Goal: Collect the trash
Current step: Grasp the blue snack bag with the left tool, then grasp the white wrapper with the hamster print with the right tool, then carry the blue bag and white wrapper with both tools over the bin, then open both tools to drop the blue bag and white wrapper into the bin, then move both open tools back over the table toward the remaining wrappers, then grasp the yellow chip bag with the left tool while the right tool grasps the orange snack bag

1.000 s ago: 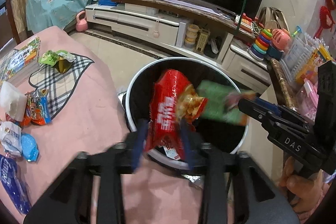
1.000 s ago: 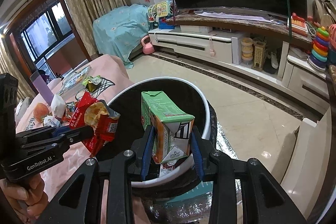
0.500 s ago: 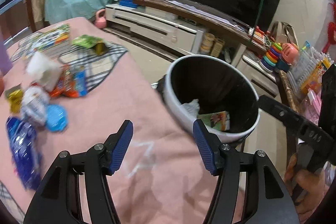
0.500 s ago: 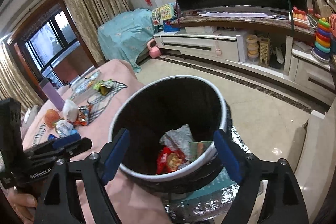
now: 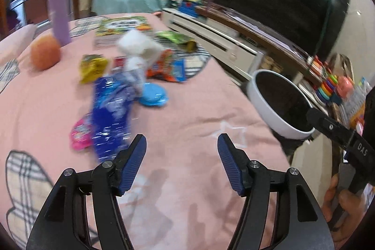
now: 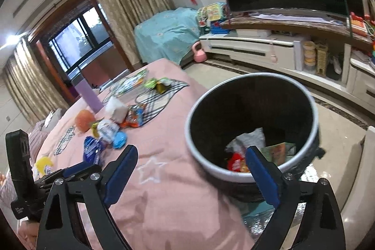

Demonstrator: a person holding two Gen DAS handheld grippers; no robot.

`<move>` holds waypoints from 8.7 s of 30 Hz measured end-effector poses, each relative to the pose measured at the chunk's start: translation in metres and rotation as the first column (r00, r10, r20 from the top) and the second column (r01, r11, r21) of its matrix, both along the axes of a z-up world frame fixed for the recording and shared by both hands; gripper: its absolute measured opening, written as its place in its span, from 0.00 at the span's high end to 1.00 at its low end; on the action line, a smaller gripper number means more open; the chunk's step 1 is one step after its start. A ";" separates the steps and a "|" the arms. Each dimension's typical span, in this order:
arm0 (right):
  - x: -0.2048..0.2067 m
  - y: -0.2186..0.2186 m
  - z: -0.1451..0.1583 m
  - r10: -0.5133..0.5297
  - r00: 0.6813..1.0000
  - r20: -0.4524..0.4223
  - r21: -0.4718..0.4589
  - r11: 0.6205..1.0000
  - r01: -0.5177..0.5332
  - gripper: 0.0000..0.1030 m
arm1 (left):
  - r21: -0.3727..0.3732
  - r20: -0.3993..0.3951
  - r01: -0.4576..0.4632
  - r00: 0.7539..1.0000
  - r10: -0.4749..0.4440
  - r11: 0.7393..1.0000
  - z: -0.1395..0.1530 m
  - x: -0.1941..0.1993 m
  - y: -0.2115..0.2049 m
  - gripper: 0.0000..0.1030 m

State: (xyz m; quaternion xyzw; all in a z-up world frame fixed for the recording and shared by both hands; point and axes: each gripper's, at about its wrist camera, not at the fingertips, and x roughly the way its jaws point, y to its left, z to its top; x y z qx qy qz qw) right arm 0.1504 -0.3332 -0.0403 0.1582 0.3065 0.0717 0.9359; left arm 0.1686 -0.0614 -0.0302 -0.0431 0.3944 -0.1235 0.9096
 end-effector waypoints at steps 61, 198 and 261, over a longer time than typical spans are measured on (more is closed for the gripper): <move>0.135 0.205 -0.045 0.313 0.942 -0.122 -0.062 0.945 -0.322 0.82 | -0.129 -0.114 -0.202 0.976 0.188 0.971 -0.043 0.038 0.146 0.69; 0.023 0.057 -0.010 0.108 0.994 -0.020 0.026 0.994 -0.108 0.10 | -0.021 -0.055 -0.088 0.995 0.087 0.996 -0.022 0.012 0.045 0.19; 0.178 0.141 -0.050 0.280 0.945 -0.171 -0.024 0.957 -0.288 0.87 | 0.023 -0.027 -0.058 0.998 0.059 0.998 -0.038 0.134 0.101 0.98</move>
